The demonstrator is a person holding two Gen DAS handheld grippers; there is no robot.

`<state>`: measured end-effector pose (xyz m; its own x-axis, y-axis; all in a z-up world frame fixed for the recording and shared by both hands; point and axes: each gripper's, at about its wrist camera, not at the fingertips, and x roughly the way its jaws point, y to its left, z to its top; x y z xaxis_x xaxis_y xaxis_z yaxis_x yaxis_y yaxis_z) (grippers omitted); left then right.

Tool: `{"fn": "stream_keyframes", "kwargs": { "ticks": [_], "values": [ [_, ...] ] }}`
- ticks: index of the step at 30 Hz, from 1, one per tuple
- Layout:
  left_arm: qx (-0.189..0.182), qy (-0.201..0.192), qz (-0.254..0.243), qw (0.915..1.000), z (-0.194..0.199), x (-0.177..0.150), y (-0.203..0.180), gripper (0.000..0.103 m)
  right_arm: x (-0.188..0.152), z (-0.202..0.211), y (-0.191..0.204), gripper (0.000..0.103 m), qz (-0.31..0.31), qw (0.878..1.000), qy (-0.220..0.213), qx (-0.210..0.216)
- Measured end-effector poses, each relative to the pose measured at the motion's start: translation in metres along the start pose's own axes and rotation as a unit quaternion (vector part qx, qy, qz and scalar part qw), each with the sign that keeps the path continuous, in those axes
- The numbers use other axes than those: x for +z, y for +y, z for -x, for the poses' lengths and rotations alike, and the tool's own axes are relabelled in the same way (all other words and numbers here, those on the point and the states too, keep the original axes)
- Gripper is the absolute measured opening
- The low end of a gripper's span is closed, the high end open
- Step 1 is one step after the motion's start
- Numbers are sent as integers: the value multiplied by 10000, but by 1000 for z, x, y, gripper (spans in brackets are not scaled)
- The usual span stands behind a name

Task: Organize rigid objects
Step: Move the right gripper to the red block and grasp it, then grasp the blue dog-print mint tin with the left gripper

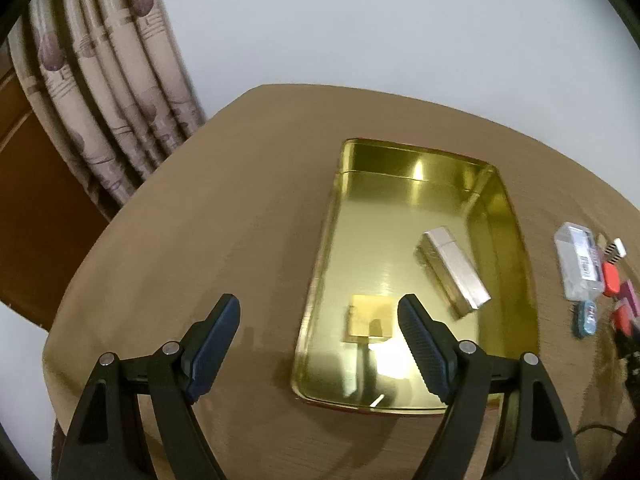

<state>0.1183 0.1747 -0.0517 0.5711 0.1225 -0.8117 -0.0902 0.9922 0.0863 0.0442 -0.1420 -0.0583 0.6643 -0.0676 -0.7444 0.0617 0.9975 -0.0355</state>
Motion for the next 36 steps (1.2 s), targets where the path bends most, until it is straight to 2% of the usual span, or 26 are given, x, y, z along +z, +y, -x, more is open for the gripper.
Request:
{"fn": "stream_keyframes", "kwargs": {
  "ticks": [4, 10, 19, 23, 26, 28, 36],
  "values": [
    [-167, -81, -284, 9994, 8, -4, -20, 78, -6, -6, 3, 30, 53, 9999, 144, 67],
    [-411, -188, -710, 9965, 21, -14, -57, 78, -16, -17, -14, 30, -38, 9995, 299, -24],
    [-937, -39, -1287, 9872, 29, -29, -140, 78, -22, -18, -49, 30, -267, 9980, 255, -520],
    [-1248, 199, -1462, 9811, 25, -32, -178, 78, -26, -18, -63, 30, -409, 9964, 202, -715],
    [-1335, 338, -1543, 9784, 18, -34, -200, 78, -29, -19, -68, 30, -362, 9953, 131, -890],
    [-1418, 422, -1547, 9768, 12, -35, -214, 78, -30, -19, -69, 30, -410, 9954, 101, -863],
    [-1365, 686, -1617, 9749, -14, -34, -246, 64, -25, -22, -74, 30, -477, 9957, 121, -791]
  ]
}}
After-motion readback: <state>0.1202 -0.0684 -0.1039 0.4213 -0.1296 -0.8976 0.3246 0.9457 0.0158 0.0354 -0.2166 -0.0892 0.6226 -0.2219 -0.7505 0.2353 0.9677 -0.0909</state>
